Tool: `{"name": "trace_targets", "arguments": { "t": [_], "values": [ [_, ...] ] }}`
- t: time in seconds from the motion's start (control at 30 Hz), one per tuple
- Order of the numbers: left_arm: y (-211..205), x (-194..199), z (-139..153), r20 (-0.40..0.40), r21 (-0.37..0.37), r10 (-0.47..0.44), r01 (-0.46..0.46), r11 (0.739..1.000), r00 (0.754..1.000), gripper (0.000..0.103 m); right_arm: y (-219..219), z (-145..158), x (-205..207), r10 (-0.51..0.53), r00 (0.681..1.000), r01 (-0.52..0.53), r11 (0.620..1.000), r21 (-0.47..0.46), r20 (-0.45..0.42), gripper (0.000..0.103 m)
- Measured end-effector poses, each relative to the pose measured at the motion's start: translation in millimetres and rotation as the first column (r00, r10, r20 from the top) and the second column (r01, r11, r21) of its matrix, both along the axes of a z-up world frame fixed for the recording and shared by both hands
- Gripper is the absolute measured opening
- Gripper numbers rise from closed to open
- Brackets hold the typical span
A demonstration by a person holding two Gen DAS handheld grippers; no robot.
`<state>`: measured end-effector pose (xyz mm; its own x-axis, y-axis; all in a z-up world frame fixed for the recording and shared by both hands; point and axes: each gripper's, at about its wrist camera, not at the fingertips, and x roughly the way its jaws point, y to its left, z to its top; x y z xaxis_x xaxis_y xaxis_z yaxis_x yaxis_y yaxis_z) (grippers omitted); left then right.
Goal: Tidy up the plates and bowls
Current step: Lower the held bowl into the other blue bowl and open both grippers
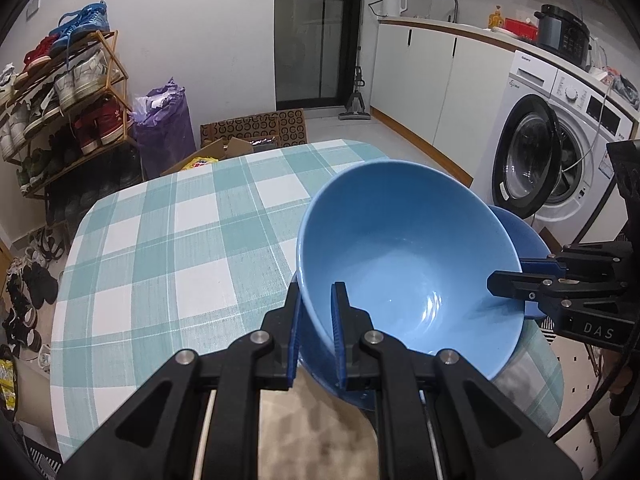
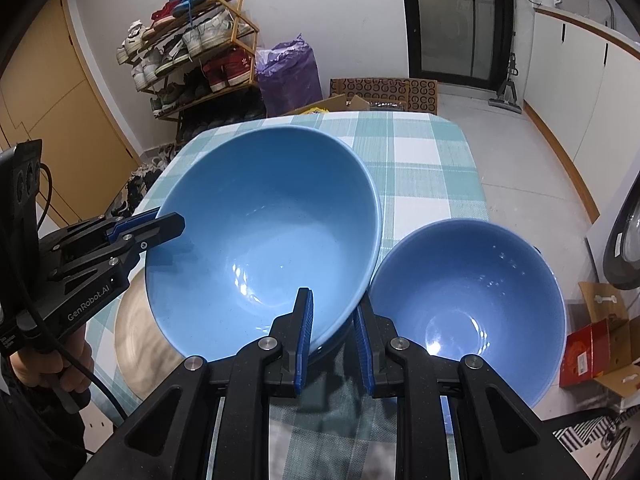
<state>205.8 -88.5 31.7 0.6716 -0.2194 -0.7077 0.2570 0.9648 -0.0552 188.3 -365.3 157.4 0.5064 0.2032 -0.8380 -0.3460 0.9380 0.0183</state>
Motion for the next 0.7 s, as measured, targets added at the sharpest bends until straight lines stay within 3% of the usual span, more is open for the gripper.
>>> {"name": "trace_targets", "arguments": {
  "t": [0.7],
  "values": [
    [3,2,-25,-0.048,0.054,0.015,-0.013,0.998,0.999,0.011,21,-22,4,0.035,0.999,-0.037,0.994,-0.107,-0.016,0.021]
  ]
}}
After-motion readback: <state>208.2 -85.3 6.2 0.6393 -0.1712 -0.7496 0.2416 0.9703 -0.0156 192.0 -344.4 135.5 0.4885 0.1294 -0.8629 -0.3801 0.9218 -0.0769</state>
